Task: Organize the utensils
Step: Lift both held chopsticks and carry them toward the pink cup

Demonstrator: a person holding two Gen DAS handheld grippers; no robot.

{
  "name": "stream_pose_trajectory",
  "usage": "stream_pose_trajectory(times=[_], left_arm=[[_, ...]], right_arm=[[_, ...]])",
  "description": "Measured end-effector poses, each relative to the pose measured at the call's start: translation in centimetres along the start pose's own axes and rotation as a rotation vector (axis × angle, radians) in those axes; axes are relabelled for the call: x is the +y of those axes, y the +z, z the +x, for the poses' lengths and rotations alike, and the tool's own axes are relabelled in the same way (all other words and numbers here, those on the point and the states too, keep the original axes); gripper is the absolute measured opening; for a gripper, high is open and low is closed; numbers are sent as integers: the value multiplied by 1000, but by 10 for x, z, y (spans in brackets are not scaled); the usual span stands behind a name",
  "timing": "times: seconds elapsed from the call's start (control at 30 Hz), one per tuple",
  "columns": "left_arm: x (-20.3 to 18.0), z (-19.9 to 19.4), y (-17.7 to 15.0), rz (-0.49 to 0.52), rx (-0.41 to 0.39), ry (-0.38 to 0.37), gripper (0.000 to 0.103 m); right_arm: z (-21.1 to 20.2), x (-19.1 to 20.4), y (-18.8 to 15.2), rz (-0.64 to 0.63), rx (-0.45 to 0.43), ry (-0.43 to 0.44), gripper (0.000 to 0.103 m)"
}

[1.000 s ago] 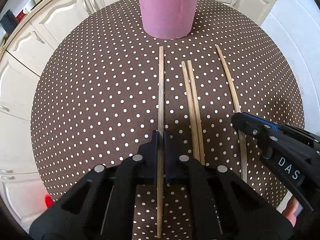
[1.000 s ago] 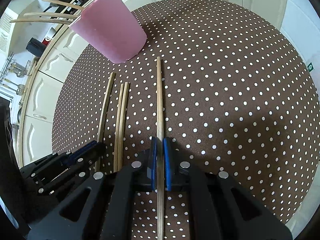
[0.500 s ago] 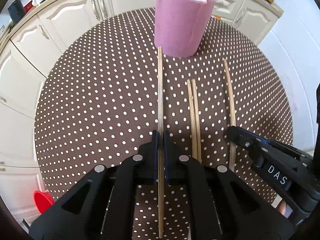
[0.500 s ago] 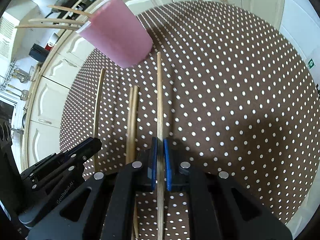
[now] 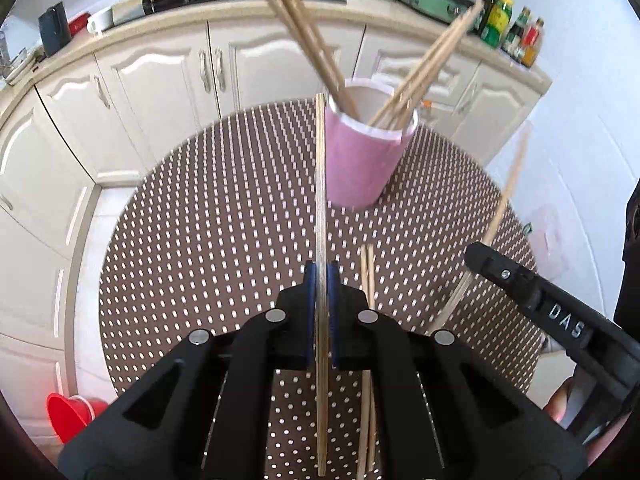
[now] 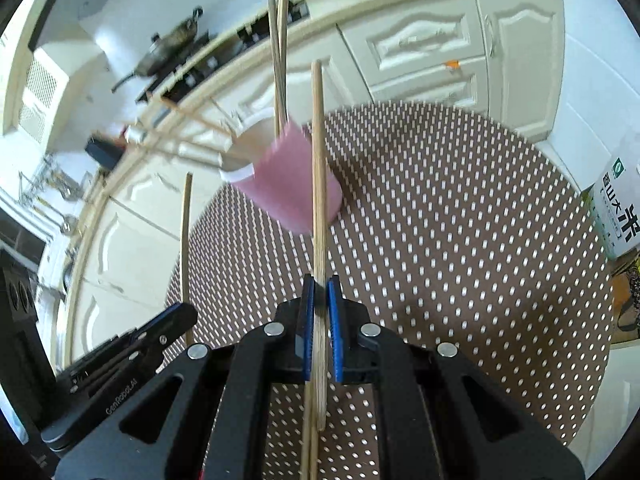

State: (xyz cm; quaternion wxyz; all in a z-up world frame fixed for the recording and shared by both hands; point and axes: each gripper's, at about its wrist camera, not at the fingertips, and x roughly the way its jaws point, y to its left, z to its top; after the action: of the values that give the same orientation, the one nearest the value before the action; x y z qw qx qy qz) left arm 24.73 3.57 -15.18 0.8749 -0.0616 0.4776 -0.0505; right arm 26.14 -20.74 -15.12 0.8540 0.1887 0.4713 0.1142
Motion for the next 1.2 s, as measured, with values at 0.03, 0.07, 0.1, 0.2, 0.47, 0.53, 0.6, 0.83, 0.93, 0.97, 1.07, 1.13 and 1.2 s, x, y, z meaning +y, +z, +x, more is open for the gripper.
stream_pose_trajectory(times=[0.03,0.07,0.1,0.2,0.47,0.53,0.6,0.83,0.93,0.97,1.07,1.13,1.2], left_arm=[[1,-7,4,-7,-21,-3,6],[1,-12,8,-14,-39,-7,6],[1,-16,11,-20,-53,-9,6],[2,-29,24,-36,-112,-22,6],[-11,-54,48,-28,-219,-44,6],[-16,-56,51,-21,-233,-52,6],[-17,-50,52,-10,-231,-46,6],[1,12,27,-2,0,-39,8],[13,42,15,-24,117,-16,34],[17,49,12,-43,136,-19,55],[24,60,9,-73,134,-12,59],[25,71,9,-76,157,-13,59],[24,81,10,-71,166,4,58]], right_arm=[[-5,2,5,4,-21,2,6],[-9,1,9,2,-34,2,6],[-13,3,13,-4,-53,-1,6],[-24,9,23,-19,-100,-1,6],[-51,16,48,-44,-193,20,6],[-55,16,51,-50,-207,25,6],[-57,17,52,-52,-212,31,6],[-49,8,47,-31,-170,16,6],[-36,2,42,-21,-124,-6,6],[-32,1,41,-18,-110,-12,6],[-17,-4,38,-11,-71,-37,6],[-11,-7,38,-5,-55,-47,6],[-6,-9,40,3,-45,-53,6]])
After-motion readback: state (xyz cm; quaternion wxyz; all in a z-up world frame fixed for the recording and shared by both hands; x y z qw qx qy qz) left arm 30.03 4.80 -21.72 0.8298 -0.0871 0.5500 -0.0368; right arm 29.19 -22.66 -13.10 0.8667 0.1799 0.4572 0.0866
